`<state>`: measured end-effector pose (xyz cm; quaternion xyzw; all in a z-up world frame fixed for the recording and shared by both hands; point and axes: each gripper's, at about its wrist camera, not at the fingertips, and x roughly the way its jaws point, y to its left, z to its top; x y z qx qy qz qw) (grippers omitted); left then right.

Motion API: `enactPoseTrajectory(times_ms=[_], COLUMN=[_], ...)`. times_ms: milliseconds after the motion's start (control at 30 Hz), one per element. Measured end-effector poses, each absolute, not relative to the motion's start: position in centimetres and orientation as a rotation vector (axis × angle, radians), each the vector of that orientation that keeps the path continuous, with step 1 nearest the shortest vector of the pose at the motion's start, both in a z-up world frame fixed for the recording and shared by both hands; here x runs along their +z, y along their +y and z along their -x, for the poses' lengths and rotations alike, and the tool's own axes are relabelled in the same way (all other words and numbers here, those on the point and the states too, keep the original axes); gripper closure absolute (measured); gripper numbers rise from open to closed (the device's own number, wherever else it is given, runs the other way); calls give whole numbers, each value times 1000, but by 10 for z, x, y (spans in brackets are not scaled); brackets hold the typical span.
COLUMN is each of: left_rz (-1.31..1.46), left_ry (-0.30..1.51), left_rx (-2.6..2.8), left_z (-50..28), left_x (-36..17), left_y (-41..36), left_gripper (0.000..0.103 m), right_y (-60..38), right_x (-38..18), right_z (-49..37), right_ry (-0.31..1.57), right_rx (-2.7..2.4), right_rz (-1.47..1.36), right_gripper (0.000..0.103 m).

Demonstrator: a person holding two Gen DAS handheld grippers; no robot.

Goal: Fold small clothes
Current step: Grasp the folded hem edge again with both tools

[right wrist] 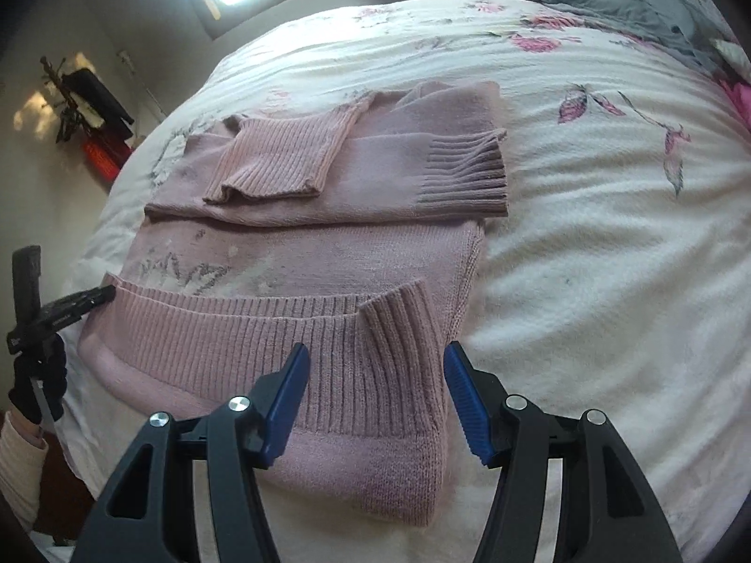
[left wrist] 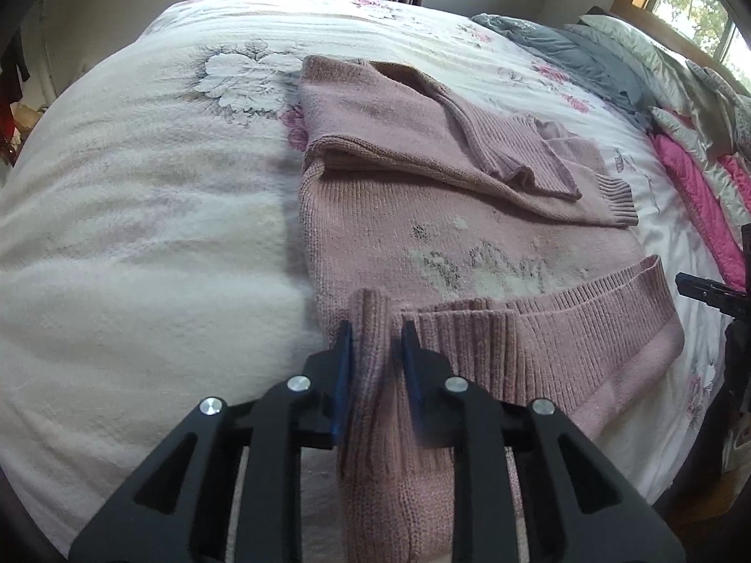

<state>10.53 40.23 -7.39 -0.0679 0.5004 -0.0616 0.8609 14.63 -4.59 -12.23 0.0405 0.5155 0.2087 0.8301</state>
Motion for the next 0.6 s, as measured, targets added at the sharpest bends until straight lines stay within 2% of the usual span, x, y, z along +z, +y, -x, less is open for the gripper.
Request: enactPoseTrajectory(times_ms=[67, 133, 167, 200, 233, 267, 300, 367, 433, 600], left_rz=[137, 117, 104, 100, 96, 81, 74, 77, 107, 145], left_ry=[1047, 1047, 1046, 1047, 1046, 1039, 1033, 1012, 985, 897], left_rx=[-139, -135, -134, -140, -138, -126, -130, -147, -170, -176], left_z=[-106, -108, -108, -108, -107, -106, -104, -99, -92, -80], left_x=[-75, -76, -76, -76, -76, -74, -71, -65, -56, -24], left_y=[399, 395, 394, 392, 391, 391, 390, 389, 390, 396], left_gripper=[74, 76, 77, 85, 92, 93, 94, 94, 94, 95], right_y=[-37, -31, -28, -25, -23, -22, -22, -24, -26, -42], right_x=[-127, -134, -139, -143, -147, -150, -151, -149, -143, -103], right_z=[-154, -163, -167, -171, -172, -173, -172, -167, -160, -145], right_ry=[1100, 1125, 1137, 1150, 1165, 1174, 1177, 1167, 1137, 1032], right_rx=[447, 443, 436, 432, 431, 434, 444, 477, 491, 531], right_rz=[-44, -27, -11, 8, 28, 40, 37, 5, 12, -71], right_gripper=[43, 43, 43, 47, 61, 69, 82, 91, 95, 95])
